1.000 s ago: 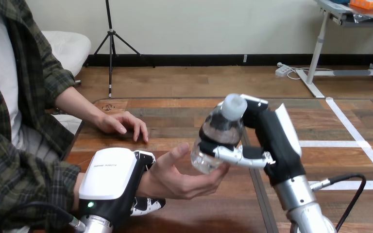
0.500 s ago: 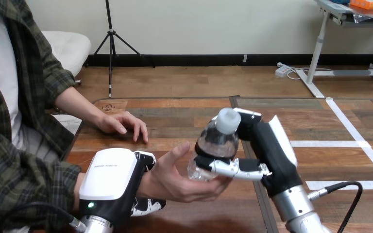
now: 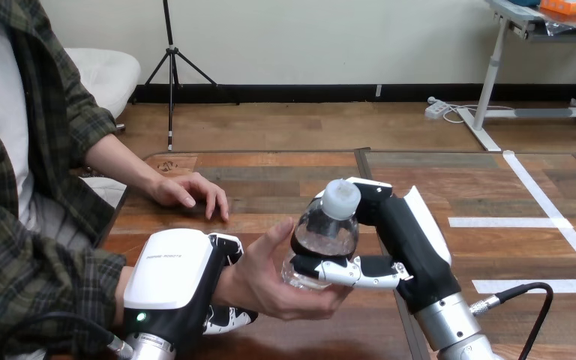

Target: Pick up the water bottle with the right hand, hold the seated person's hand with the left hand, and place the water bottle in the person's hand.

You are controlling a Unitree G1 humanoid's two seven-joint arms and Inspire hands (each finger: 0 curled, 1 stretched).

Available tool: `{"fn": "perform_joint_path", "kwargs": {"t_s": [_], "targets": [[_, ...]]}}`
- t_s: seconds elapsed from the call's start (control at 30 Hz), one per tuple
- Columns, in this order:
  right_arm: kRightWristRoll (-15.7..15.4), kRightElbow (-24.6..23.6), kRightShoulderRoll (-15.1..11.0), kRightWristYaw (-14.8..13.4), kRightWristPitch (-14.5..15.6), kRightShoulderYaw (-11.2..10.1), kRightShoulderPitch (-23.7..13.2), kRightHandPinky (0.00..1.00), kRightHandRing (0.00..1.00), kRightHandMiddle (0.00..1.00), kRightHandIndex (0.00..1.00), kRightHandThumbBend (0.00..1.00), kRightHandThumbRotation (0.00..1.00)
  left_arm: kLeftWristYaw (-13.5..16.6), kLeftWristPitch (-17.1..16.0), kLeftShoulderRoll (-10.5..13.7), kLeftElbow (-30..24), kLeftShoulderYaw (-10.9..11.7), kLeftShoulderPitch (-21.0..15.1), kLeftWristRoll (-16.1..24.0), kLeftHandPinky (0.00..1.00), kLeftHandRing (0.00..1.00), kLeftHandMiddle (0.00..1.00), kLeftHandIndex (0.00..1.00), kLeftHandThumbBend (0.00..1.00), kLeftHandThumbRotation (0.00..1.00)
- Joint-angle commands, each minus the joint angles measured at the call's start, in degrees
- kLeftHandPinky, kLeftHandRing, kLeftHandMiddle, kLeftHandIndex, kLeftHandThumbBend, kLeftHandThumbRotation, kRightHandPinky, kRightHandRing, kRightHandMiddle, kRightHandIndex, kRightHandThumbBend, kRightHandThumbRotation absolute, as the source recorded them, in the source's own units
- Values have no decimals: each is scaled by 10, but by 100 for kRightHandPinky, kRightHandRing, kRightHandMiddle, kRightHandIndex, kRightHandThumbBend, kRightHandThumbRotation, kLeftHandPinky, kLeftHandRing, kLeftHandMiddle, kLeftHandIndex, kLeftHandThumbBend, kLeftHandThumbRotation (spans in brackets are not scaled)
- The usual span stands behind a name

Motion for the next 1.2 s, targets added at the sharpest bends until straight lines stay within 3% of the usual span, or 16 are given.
{"fn": "perform_joint_path", "kwargs": {"t_s": [0.0, 0.67, 1.17], "targets": [[11, -39, 0, 6, -20, 5, -15, 36, 39, 44, 47, 72, 0, -2, -14, -10, -17, -5, -14, -12, 32, 33, 36, 34, 86, 0], [9, -56, 0, 20, -14, 22, -1, 35, 38, 44, 46, 73, 0, -6, -14, -15, -17, -5, -19, -13, 32, 33, 36, 34, 85, 0], [9, -56, 3, 27, -28, 31, -5, 34, 37, 43, 46, 73, 0, -1, -17, -18, -16, -6, -22, -9, 31, 33, 36, 34, 85, 0]]}}
